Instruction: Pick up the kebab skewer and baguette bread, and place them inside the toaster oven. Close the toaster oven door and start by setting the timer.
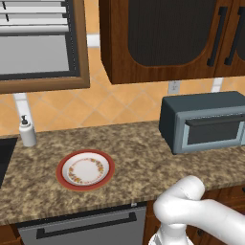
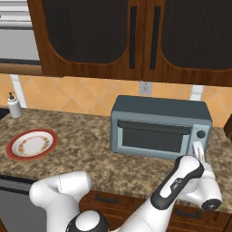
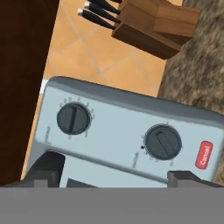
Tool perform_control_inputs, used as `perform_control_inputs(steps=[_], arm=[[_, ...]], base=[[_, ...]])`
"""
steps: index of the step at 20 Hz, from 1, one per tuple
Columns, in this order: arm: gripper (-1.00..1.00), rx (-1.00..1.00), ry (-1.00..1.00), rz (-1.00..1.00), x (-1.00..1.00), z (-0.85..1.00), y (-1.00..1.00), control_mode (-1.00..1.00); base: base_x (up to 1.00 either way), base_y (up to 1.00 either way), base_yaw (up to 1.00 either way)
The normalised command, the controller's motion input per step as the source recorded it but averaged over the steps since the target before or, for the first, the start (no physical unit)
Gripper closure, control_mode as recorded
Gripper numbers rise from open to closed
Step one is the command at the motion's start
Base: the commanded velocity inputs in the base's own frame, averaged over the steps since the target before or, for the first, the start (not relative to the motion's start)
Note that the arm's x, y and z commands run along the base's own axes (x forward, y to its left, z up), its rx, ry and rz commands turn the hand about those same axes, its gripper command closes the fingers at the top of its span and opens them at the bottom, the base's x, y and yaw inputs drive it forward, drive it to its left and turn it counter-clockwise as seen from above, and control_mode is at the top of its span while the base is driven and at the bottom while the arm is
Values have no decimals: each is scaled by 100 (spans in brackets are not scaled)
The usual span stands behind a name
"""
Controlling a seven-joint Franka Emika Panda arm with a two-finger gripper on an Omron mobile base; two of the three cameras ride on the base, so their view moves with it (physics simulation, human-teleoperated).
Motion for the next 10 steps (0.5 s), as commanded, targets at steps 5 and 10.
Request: perform_control_inputs(steps=[5, 10], arm=[[-100, -15, 0, 0, 9, -5, 0, -100], [-100, -5, 2, 0, 0, -1, 1, -100]], base=[[0, 0, 0], [0, 0, 0]])
